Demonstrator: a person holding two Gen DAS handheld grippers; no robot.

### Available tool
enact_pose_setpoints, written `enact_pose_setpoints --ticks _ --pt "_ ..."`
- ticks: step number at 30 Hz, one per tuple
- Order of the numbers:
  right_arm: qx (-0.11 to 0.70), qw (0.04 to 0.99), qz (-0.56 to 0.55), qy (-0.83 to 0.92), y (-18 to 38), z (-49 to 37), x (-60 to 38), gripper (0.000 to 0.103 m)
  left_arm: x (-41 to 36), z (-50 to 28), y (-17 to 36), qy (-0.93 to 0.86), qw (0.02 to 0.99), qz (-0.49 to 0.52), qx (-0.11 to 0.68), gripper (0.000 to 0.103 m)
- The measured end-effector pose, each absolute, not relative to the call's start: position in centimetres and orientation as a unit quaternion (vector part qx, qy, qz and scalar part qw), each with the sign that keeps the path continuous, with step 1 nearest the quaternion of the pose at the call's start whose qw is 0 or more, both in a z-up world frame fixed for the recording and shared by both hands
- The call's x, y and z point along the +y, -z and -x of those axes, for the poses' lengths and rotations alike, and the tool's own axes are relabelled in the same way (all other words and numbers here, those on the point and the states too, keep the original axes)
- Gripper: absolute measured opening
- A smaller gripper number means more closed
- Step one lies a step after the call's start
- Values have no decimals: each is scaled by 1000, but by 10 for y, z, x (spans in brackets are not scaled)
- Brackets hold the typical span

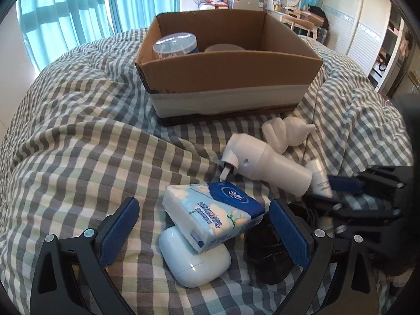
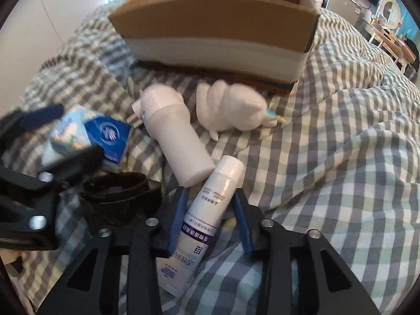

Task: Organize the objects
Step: 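Grasp the tissue pack with the left tool while the right tool grasps the white tube, then carry tissue pack and tube into the box and release both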

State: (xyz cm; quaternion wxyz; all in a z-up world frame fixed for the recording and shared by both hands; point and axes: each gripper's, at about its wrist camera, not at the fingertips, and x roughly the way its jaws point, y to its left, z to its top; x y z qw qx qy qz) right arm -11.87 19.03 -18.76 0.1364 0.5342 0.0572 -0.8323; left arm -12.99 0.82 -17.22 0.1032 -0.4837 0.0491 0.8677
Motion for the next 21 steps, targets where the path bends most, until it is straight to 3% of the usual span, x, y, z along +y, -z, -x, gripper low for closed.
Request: enact_pose_setpoints --ticks 8,17,21 --pt "51 154 -483 860 146 120 199 28 25 140 189 -845 95 518 94 103" --pt "15 160 -491 856 157 122 214 28 30 155 199 -833 105 539 71 103" --pt "9 163 -487 858 157 121 215 28 27 148 194 -838 111 530 67 86"
